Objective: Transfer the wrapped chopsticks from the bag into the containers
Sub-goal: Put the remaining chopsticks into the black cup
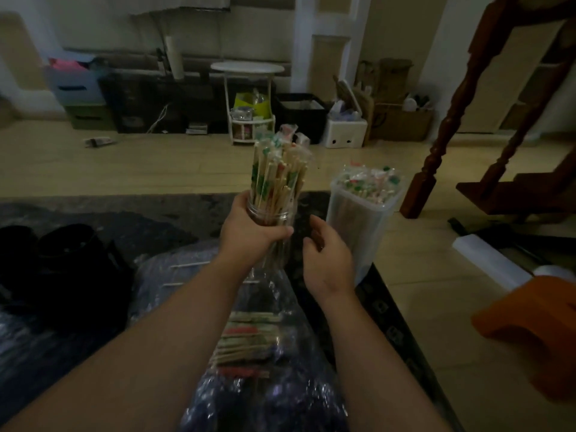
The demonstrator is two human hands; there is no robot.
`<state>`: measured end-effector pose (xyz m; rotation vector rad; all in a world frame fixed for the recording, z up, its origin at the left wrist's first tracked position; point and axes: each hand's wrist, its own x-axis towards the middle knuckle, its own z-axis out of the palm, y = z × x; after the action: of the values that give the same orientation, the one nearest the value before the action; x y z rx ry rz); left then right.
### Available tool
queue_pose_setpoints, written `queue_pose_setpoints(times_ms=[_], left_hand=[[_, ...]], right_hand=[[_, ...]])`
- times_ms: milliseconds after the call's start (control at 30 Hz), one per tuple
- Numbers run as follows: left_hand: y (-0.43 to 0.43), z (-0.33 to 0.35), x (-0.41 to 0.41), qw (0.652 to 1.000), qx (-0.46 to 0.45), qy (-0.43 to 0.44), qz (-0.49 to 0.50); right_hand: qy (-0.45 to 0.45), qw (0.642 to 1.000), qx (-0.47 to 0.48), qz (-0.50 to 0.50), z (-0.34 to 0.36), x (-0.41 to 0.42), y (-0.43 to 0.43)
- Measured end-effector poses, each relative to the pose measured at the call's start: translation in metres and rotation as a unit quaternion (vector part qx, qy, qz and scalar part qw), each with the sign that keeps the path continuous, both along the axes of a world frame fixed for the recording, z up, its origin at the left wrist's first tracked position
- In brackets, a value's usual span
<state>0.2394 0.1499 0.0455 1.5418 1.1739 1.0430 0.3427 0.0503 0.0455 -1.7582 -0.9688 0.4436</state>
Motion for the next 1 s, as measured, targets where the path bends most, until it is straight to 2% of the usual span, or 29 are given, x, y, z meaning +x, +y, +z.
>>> queue_pose_setpoints(times_ms=[300,600,767,1000], left_hand=[[0.068,-0.024,0.060,1.000,-0.005,0.022,-0.021],[0.077,-0.058,0.088,0.997,-0.023,0.068,-0.039],[0.068,-0.044,0.076,0.994,-0.032,0.087,-0.066],[0.022,-0.011,-0.006,0.997,-0.014,0.079,-0.017]], right_hand=[[0.040,0.999,-0.002,-0.021,-0.023,0.029,0.038],[0.075,0.997,-0.020,-0.019,-0.053,0.033,0.035],[0.091,0.996,-0.020,-0.010,-0.044,0.031,0.031],[0.047,0.999,-0.010,-0.008,-0.027,0.011,0.022]])
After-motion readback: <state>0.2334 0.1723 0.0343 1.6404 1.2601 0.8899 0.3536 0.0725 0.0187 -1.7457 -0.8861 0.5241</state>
